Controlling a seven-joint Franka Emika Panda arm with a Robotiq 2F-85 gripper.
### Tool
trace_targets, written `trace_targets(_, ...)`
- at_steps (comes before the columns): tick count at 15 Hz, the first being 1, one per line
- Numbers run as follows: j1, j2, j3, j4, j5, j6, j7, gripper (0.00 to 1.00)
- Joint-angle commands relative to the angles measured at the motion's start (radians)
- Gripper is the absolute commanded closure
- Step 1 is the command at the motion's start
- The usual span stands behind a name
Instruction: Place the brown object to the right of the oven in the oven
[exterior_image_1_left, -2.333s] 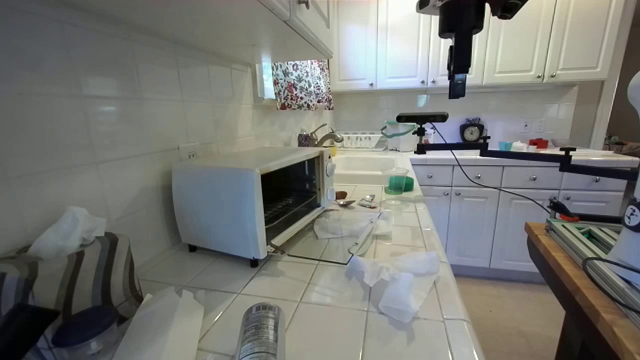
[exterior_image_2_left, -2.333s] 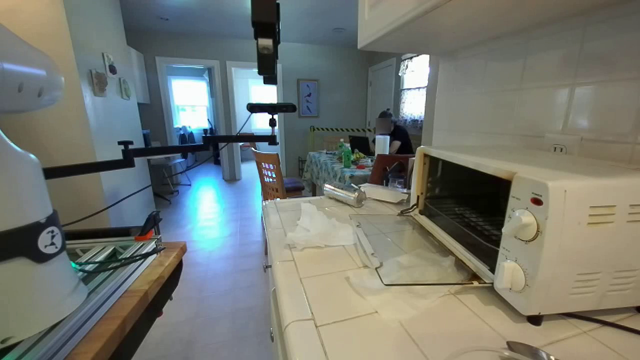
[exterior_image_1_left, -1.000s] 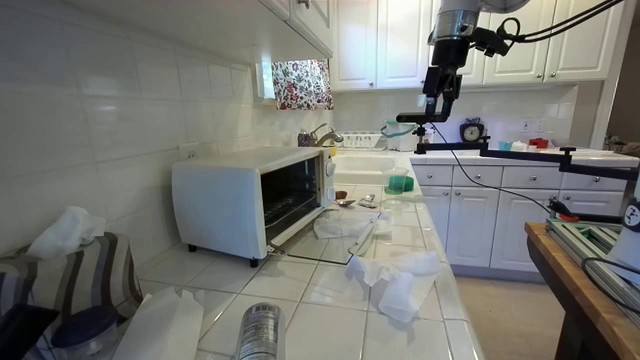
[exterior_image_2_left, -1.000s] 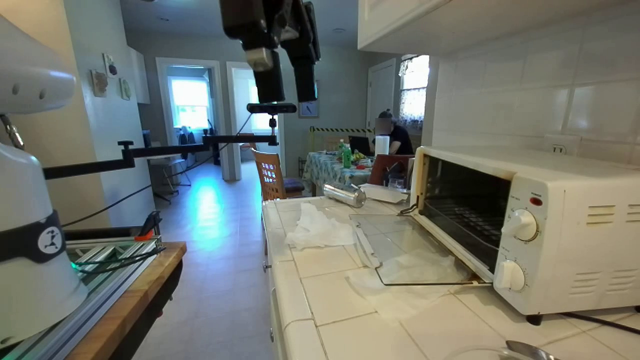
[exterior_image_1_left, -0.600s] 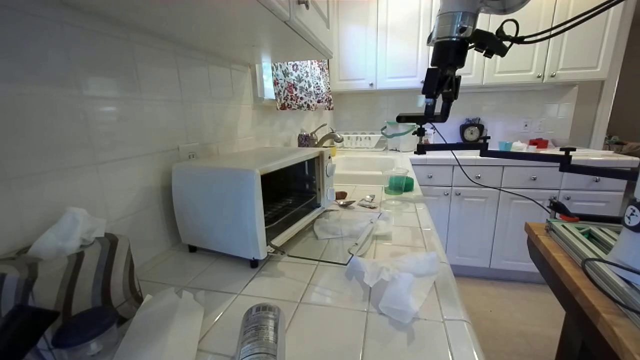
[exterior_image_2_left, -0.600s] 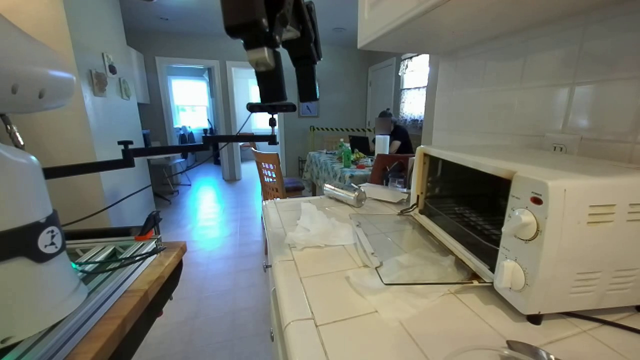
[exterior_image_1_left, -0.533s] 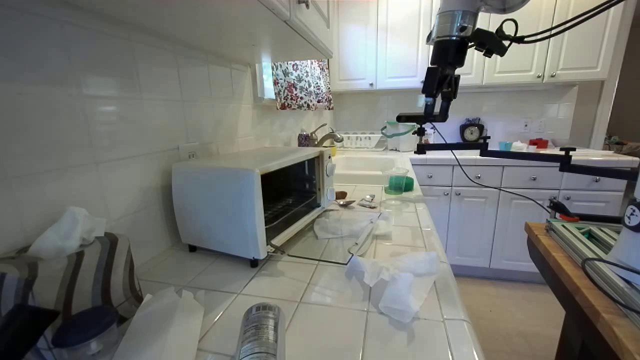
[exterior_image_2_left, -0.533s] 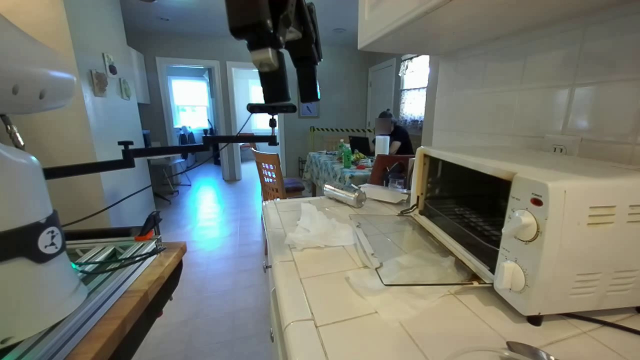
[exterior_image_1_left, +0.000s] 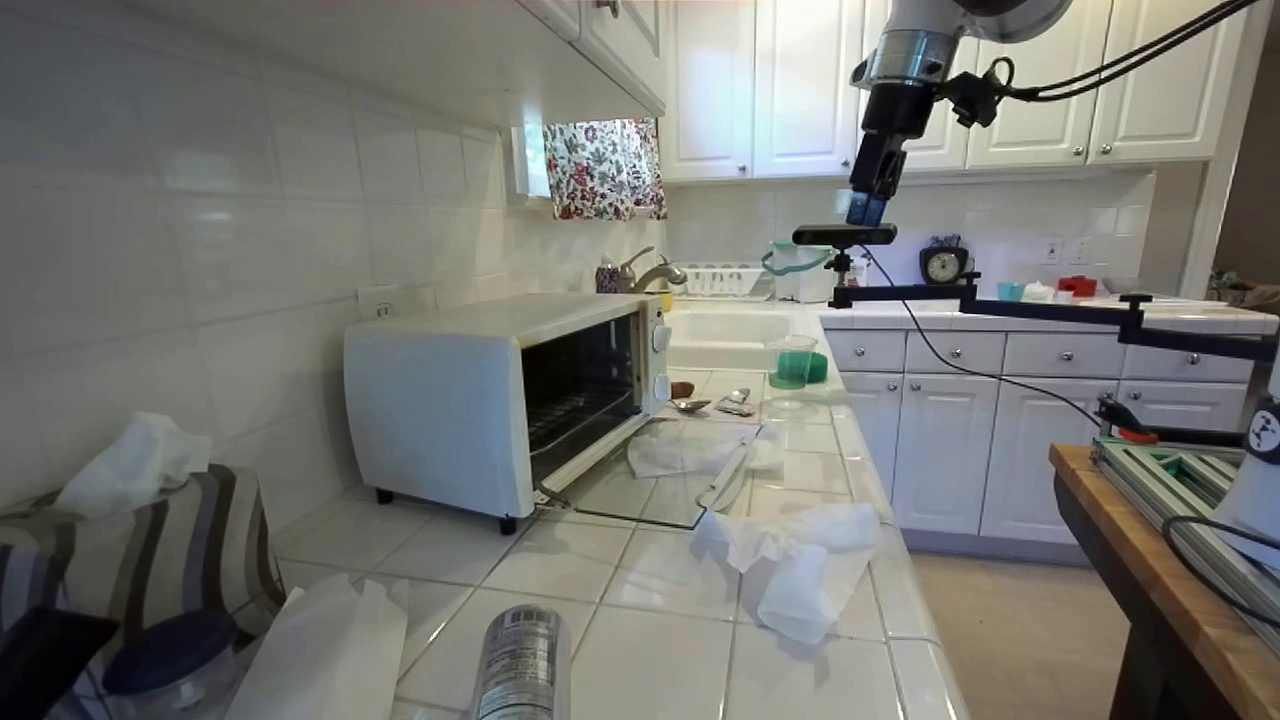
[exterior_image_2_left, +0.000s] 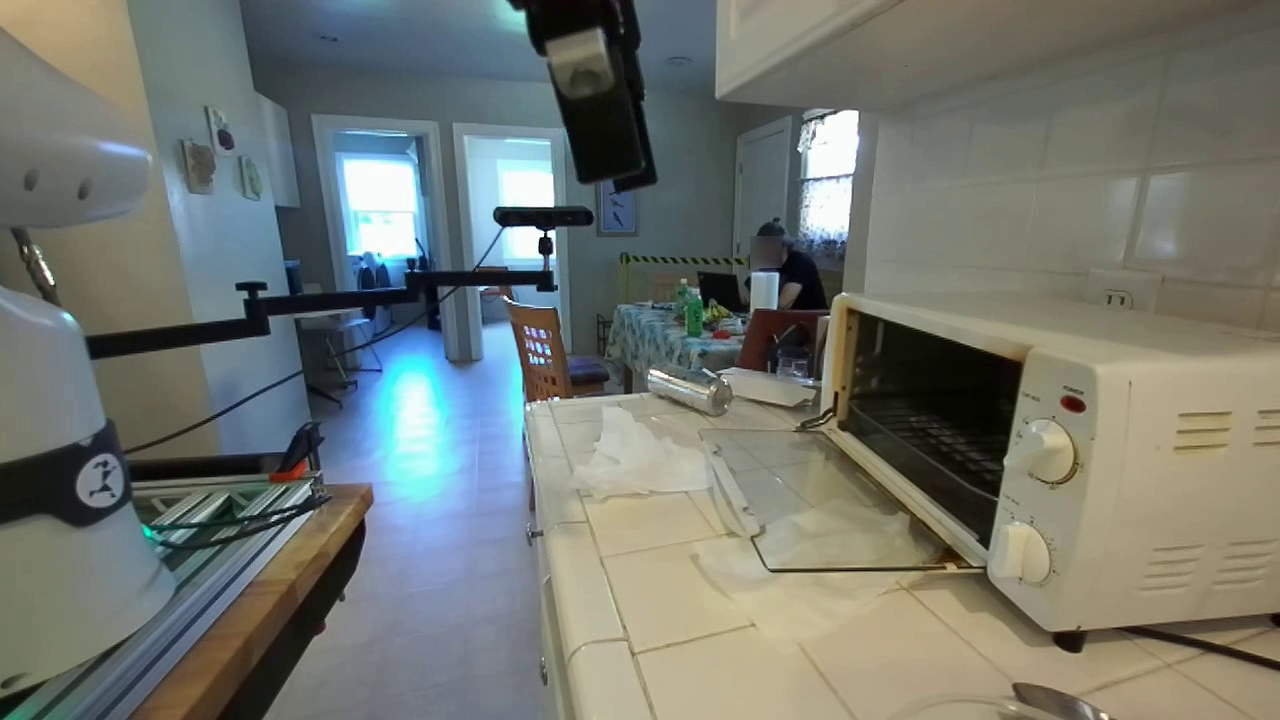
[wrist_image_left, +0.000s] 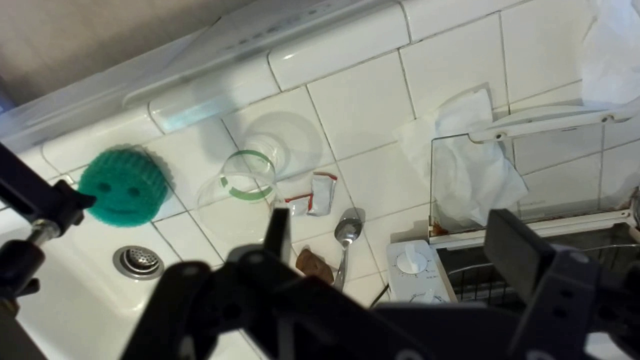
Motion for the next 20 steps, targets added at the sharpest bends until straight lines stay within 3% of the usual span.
trace_targets(1,0.037,0.029,-0.070,-0.009,0.027,0.080,-0.162,0.00)
trace_targets(8,0.104,0.141,-0.179,0.016,0.132,0.184,-0.375,0.00)
trace_targets(10,0.055,0.124,-0.091,0.001,0.023,0.163,-0.284,0.00)
trace_targets(11,0.071,0.130,-0.126,0.002,0.073,0.171,-0.314,0.00)
trace_targets(14,0.069,0.129,-0.092,0.002,0.050,0.170,-0.297,0.00)
trace_targets(20,0.138,0.175,-0.229,0.032,0.217,0.168,-0.526,0.00)
